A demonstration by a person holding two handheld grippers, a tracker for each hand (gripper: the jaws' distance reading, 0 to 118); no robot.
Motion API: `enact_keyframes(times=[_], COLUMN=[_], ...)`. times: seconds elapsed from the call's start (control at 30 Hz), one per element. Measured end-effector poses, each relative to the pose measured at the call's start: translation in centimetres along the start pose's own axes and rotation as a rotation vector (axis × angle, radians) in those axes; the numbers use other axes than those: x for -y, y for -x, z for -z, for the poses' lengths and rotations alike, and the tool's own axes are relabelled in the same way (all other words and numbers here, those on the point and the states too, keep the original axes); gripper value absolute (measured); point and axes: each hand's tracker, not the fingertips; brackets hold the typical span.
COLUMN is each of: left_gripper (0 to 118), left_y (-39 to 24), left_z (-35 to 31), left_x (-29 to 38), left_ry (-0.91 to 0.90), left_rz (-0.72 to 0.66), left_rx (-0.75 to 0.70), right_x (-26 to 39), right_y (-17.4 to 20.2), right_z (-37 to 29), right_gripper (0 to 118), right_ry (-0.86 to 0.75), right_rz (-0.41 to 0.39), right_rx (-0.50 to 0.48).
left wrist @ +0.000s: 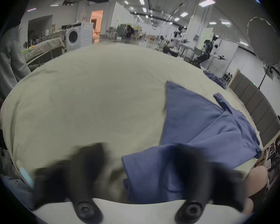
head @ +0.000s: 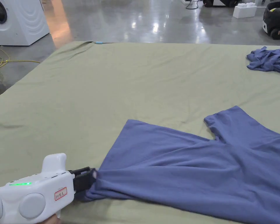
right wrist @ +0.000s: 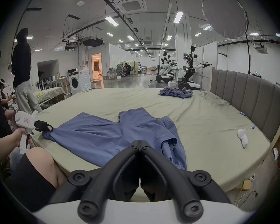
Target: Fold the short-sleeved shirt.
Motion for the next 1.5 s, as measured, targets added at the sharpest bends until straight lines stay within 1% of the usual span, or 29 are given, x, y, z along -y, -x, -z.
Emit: enact_keyframes(times=[0.03,0.07,0.13,0.23,0.37,0.47,0.53,0.57,0.6,0.63,0.67,0.73,0.77,0.9,0.93,0.97,1.0,1.03,1.07,1.1,1.13,1.17,1.2,1.27,1.33,1.37,1.4,1.47,1.5], left_gripper=[38,11,9,8,7,7,7,7,7,7,7,7,7,7,7,7,7,7,7,7,7,7,7,7,7,7,7,7,7], left_y=[-0.5,-0.5,-1.7,-2.5,-2.6,-2.7,-2.6,-2.6,-3.6,-4.0,-4.3,-4.8,-5.2,-5.3,-5.3,-5.2,-3.2,-2.8,-2.6,-2.5,-2.9,-3.0,-3.3,-4.1,-4.4,-4.6,-4.9,-5.6,-5.9], left_z=[-0.2,-0.1,-0.6,-1.9,-4.4,-6.5,-7.2,-7.4,-7.5,-7.3,-7.1,-6.6,-6.3,-5.4,-5.2,-5.2,-5.3,-5.4,-5.6,-5.7,-5.8,-5.9,-6.2,-7.5,-9.4,-10.5,-11.9,-14.1,-15.2], left_x=[0.3,1.0,1.7,2.3,2.7,2.1,1.5,1.2,0.8,0.6,0.5,0.2,0.3,-0.1,-0.3,-0.4,-0.2,-0.3,-0.4,-0.5,-0.5,-0.6,-0.8,-1.5,-2.9,-3.9,-4.8,-7.2,-8.5], left_ry=[-0.007,-0.021,-0.018,-0.013,-0.071,-0.163,-0.205,-0.226,-0.215,-0.211,-0.209,-0.197,-0.194,-0.175,-0.168,-0.167,-0.165,-0.167,-0.169,-0.173,-0.178,-0.183,-0.185,-0.21,-0.25,-0.286,-0.316,-0.37,-0.395], left_rz=[0.031,0.079,0.156,0.183,0.221,0.171,0.144,0.128,0.125,0.121,0.117,0.119,0.126,0.144,0.14,0.134,0.129,0.123,0.117,0.113,0.112,0.114,0.116,0.127,0.111,0.114,0.13,0.144,0.15], left_rx=[-0.035,-0.028,-0.028,0.009,0.032,0.04,0.033,0.035,0.044,0.044,0.046,0.051,0.048,0.023,0.021,0.013,0.012,0.014,0.02,0.026,0.034,0.039,0.04,0.059,0.094,0.112,0.13,0.151,0.163], right_x=[0.0,0.1,0.3,0.3,-1.3,-4.8,-7.5,-8.8,-9.8,-10.3,-10.9,-11.3,-11.1,-7.8,-6.9,-5.8,-5.7,-6.1,-6.1,-5.9,-5.9,-5.8,-5.9,-7.1,-9.7,-11.2,-12.9,-16.8,-18.8], right_y=[-0.1,-0.3,-0.8,-1.5,-2.2,-2.8,-3.5,-4.0,-4.5,-5.4,-5.5,-5.7,-5.7,-5.7,-5.8,-5.8,-5.3,-5.3,-5.4,-5.7,-5.3,-4.9,-4.7,-4.6,-4.0,-4.1,-4.3,-3.9,-4.1], right_z=[-0.1,-0.1,0.0,0.7,2.6,6.8,11.6,14.6,17.9,21.6,25.0,31.1,34.5,43.0,43.8,43.9,42.6,41.7,41.0,40.4,39.2,38.2,37.0,34.1,30.5,28.6,26.7,21.8,19.4], right_gripper=[2,2,2,2,2,2,6,22,67,102,118,115,114,109,103,87,64,59,37,8,6,5,5,5,5,5,5,5,5], right_ry=[0.002,0.006,0.016,0.035,0.051,0.08,0.184,0.243,0.29,0.337,0.39,0.417,0.482,0.645,0.679,0.74,0.652,0.614,0.632,0.634,0.631,0.629,0.592,0.487,0.384,0.335,0.315,0.205,0.16], right_rz=[-0.002,-0.004,-0.003,-0.006,-0.085,-0.137,-0.124,-0.104,-0.092,-0.089,-0.097,-0.11,-0.112,-0.176,-0.175,-0.149,-0.136,-0.156,-0.178,-0.206,-0.178,-0.172,-0.187,-0.194,-0.158,-0.151,-0.144,-0.186,-0.209], right_rx=[0.001,0.005,0.009,0.013,0.01,0.002,-0.035,-0.067,-0.107,-0.143,-0.153,-0.166,-0.174,-0.06,-0.041,-0.065,-0.065,-0.099,-0.155,-0.145,-0.125,-0.125,-0.09,-0.097,-0.116,-0.101,-0.119,-0.058,-0.051])
